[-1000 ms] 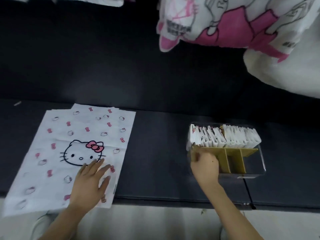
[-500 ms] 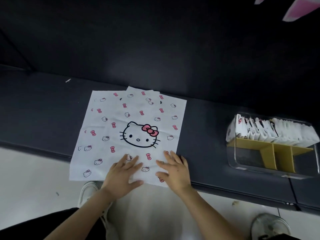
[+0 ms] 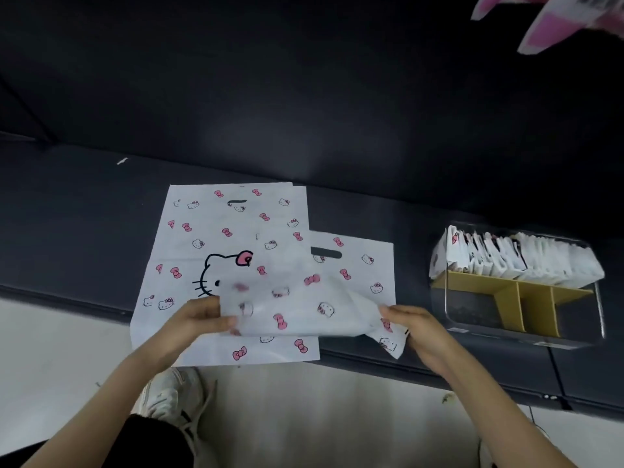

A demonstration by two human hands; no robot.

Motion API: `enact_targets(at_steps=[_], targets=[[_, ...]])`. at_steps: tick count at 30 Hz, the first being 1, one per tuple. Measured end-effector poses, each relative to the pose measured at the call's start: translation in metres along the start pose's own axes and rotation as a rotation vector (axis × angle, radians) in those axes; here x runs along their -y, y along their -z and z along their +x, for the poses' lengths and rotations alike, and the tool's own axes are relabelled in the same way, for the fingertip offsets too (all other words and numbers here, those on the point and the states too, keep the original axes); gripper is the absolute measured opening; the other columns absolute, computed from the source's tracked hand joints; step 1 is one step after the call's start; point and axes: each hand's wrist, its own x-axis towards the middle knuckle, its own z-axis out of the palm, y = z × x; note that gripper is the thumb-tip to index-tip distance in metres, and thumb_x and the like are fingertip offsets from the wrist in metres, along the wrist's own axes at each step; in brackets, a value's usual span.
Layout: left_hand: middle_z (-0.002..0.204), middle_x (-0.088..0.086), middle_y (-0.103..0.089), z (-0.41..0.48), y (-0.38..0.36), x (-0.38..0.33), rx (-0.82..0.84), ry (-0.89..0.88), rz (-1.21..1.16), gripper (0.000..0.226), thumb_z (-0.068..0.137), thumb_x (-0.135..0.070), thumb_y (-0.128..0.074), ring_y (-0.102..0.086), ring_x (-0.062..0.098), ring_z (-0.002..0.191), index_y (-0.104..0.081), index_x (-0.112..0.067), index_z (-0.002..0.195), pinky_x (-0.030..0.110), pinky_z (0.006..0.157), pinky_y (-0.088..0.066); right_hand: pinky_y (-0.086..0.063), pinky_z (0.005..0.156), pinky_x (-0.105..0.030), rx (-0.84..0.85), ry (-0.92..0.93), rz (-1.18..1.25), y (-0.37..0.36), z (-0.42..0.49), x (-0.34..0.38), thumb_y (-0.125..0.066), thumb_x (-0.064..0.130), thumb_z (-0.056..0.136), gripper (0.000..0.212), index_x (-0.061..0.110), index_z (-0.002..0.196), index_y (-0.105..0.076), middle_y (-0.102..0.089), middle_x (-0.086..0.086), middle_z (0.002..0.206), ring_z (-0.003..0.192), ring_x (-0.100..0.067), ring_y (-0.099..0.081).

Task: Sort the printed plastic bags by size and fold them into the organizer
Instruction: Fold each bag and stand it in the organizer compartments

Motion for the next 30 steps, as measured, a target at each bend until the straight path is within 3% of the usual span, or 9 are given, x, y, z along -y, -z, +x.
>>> enact_targets(at_steps=[4, 7, 9, 12, 16, 22, 25, 28, 30], targets=[[0.085, 0.003, -0.069, 0.028, -0.024, 0.007, -0.215, 0.06, -0.031, 0.025, 0.079, -0.026, -0.075, -0.062, 0.023, 0.076, -0.063, -0.006, 0.085, 0.023, 0.069, -0.048, -0.053, 0.073, -0.028, -0.088, -0.028, 0.144, 0.01, 0.019, 0.006, -0.059, 0.023, 0.087, 0.03, -0.001, 0.104, -0.069, -0.073, -0.012, 0.1, 0.093, -0.025, -0.067], [0.068, 0.008, -0.033, 0.053, -0.042, 0.014, -0.451, 0.063, 0.047, 0.034, 0.088, -0.028, -0.065, -0.029, 0.018, 0.062, -0.044, -0.006, 0.074, 0.026, 0.054, -0.025, -0.053, 0.078, -0.037, -0.159, -0.038, 0.231, 0.02, 0.034, 0.004, -0.048, 0.05, 0.091, 0.047, 0.012, 0.111, -0.068, -0.073, -0.006, 0.104, 0.096, -0.022, -0.067], [0.066, 0.007, -0.03, 0.067, -0.05, 0.014, -0.552, 0.06, 0.048, 0.026, 0.096, -0.025, -0.054, -0.024, 0.019, 0.06, -0.046, -0.006, 0.081, 0.028, 0.053, -0.02, -0.047, 0.087, -0.035, -0.126, 0.021, 0.159, 0.028, 0.038, 0.003, -0.032, 0.064, 0.091, 0.055, 0.026, 0.113, -0.065, -0.071, 0.003, 0.109, 0.103, -0.014, -0.065], [0.064, 0.006, -0.03, 0.082, -0.056, 0.008, -0.581, 0.048, 0.079, 0.013, 0.098, -0.025, -0.049, -0.027, 0.018, 0.058, -0.052, -0.012, 0.099, 0.027, 0.051, -0.026, -0.048, 0.091, -0.027, -0.068, 0.138, 0.001, 0.029, 0.038, 0.0, -0.045, 0.045, 0.096, 0.036, 0.024, 0.12, -0.062, -0.069, 0.004, 0.115, 0.106, -0.009, -0.064], [0.06, 0.006, -0.032, 0.093, -0.059, 0.014, -0.604, 0.071, 0.165, 0.041, 0.097, -0.022, -0.049, -0.033, 0.016, 0.057, -0.045, -0.026, 0.138, 0.022, 0.053, -0.032, -0.056, 0.07, -0.026, -0.305, 0.148, -0.129, 0.02, 0.045, -0.009, -0.061, 0.0, 0.088, 0.025, 0.022, 0.099, -0.061, -0.07, -0.006, 0.101, 0.085, -0.017, -0.068], [0.05, 0.002, -0.04, 0.089, -0.061, 0.03, -0.591, 0.063, 0.482, 0.048, 0.097, -0.016, -0.048, -0.043, 0.022, 0.048, -0.035, -0.02, 0.143, 0.029, 0.048, -0.034, -0.056, 0.079, -0.039, -0.385, 0.084, -0.282, 0.018, 0.052, -0.035, -0.061, 0.0, 0.086, 0.026, 0.022, 0.098, -0.056, -0.071, -0.007, 0.097, 0.085, -0.023, -0.068], [0.066, 0.013, -0.055, 0.086, -0.061, 0.035, -0.647, 0.097, 0.767, 0.049, 0.093, -0.013, -0.055, -0.053, 0.033, 0.059, -0.041, -0.009, 0.14, 0.032, 0.051, -0.037, -0.056, 0.078, -0.039, -0.435, 0.096, -0.333, 0.015, 0.054, -0.036, -0.062, 0.003, 0.085, 0.024, 0.019, 0.101, -0.054, -0.07, -0.004, 0.094, 0.085, -0.021, -0.067], [0.094, 0.026, -0.059, 0.082, -0.074, 0.043, -0.723, -0.267, 1.137, 0.041, 0.087, -0.018, -0.056, -0.058, 0.04, 0.079, -0.055, -0.003, 0.125, 0.045, 0.065, -0.048, -0.056, 0.078, -0.039, -0.454, 0.088, -0.35, 0.014, 0.055, -0.035, -0.063, 0.003, 0.084, 0.024, 0.017, 0.101, -0.053, -0.068, 0.0, 0.09, 0.083, -0.019, -0.067], [0.118, 0.025, -0.057, 0.082, -0.095, 0.051, -0.578, -0.397, 1.207, 0.042, 0.094, -0.034, -0.036, -0.056, 0.045, 0.104, -0.05, -0.014, 0.128, 0.057, 0.089, -0.046, -0.056, 0.078, -0.04, -0.451, 0.08, -0.354, 0.014, 0.054, -0.036, -0.062, 0.004, 0.084, 0.025, 0.016, 0.103, -0.053, -0.068, 0.003, 0.086, 0.081, -0.019, -0.067]])
